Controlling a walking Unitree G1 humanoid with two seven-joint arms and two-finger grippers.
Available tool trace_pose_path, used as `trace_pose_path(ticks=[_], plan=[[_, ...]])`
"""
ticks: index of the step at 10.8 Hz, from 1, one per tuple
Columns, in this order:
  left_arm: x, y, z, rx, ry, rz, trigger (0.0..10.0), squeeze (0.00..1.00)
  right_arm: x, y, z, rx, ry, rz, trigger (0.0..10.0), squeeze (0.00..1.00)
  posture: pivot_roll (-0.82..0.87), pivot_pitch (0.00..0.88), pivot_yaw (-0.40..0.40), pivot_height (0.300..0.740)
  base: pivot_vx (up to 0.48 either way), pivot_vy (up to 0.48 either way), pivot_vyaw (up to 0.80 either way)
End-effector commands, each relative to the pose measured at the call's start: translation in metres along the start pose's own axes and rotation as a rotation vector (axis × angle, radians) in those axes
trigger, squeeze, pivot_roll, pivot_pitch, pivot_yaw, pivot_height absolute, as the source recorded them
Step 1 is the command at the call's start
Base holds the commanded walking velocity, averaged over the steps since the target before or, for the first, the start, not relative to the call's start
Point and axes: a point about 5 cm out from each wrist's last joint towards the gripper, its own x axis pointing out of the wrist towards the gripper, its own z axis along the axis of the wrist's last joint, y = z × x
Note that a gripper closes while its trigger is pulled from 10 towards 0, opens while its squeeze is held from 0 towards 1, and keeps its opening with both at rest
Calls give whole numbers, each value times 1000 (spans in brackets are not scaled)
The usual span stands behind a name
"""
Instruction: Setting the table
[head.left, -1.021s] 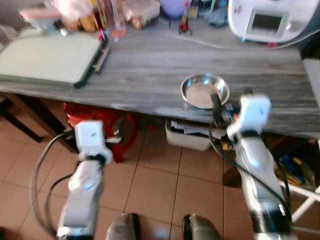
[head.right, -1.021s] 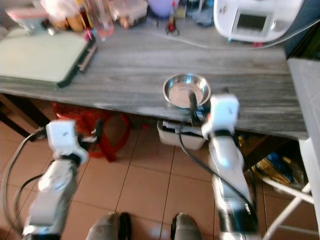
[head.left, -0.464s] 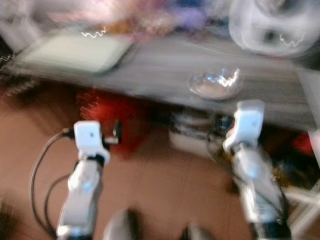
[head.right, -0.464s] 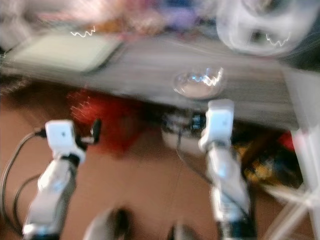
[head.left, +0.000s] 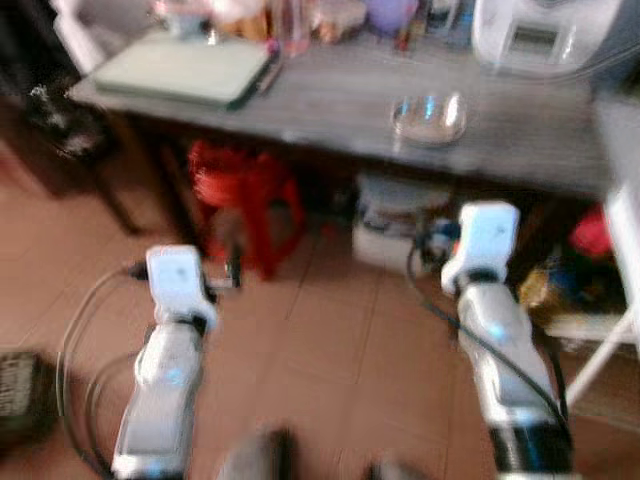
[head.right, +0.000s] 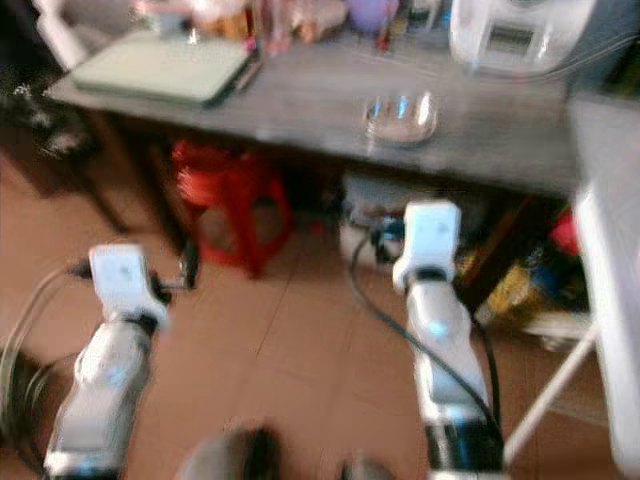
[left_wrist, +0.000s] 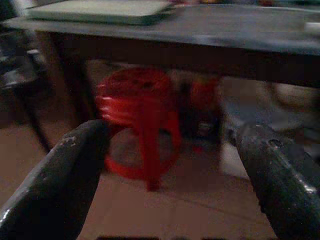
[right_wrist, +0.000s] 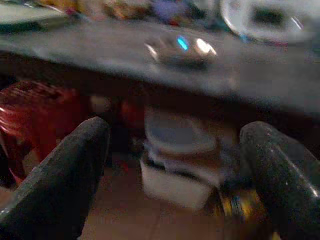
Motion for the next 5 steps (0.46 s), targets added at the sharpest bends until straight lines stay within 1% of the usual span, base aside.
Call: trace_pose_path(ticks=[1,2,3,4,5], plan=[[0,2,5,32,-25,7,10000,0,-3,-6,1,33,0,-47,10000,0,-33,80,34,740,0,0,0],[-5,-1,5,-6,-32,-32,10000,0,-11,-12,-4,16,5,-70,10000,0,-34,80,36,740,0,0,0],[-10,-3,2,-20,-15,-51,10000,0,-19,-17,-11,36,35,-67,10000,0,-34,78,37,740,0,0,0],[-14,-4,1,-34,-10,-69,10000,0,-23,-23,-12,-10,34,-100,10000,0,-36,75,38,740,0,0,0],[-14,-7,1,-60,-13,-102,10000,0,-19,-22,-9,14,26,-82,10000,0,-38,77,37,740,0,-262,0]])
